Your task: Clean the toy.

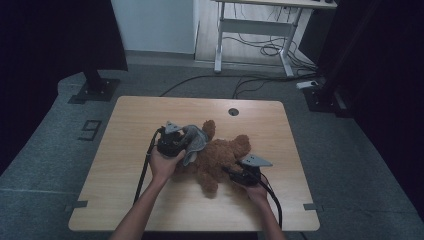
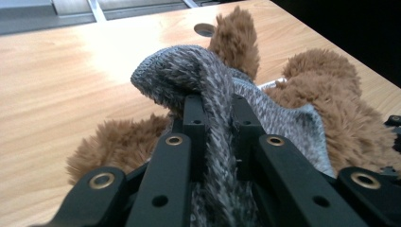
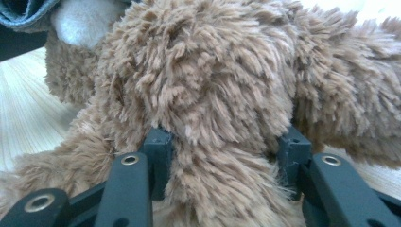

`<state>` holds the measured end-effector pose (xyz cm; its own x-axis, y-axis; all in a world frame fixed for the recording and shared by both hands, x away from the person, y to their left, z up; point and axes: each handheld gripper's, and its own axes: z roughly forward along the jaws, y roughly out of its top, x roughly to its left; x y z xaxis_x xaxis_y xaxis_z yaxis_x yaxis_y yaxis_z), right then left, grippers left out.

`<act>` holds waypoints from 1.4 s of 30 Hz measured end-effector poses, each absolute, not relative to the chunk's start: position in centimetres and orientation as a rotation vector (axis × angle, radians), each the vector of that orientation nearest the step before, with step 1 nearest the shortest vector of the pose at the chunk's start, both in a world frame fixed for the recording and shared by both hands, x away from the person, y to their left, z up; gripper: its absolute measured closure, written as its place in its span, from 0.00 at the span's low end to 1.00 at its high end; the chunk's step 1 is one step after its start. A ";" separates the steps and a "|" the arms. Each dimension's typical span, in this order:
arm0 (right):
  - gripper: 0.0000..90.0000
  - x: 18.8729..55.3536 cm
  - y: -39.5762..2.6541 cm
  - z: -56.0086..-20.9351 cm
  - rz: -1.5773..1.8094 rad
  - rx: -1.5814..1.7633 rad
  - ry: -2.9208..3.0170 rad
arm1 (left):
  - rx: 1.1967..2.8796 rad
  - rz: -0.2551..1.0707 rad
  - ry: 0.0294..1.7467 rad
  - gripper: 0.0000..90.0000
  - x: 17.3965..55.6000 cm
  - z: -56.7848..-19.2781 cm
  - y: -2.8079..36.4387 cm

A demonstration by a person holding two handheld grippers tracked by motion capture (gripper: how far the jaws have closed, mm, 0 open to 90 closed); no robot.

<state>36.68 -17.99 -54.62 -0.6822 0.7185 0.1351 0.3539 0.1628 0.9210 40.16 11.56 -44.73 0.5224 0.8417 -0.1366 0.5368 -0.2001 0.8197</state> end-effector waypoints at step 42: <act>0.42 36.7 -21.9 -50.8 1.621 1.319 1.963 | 1.737 0.418 1.014 0.90 31.8 -49.0 13.3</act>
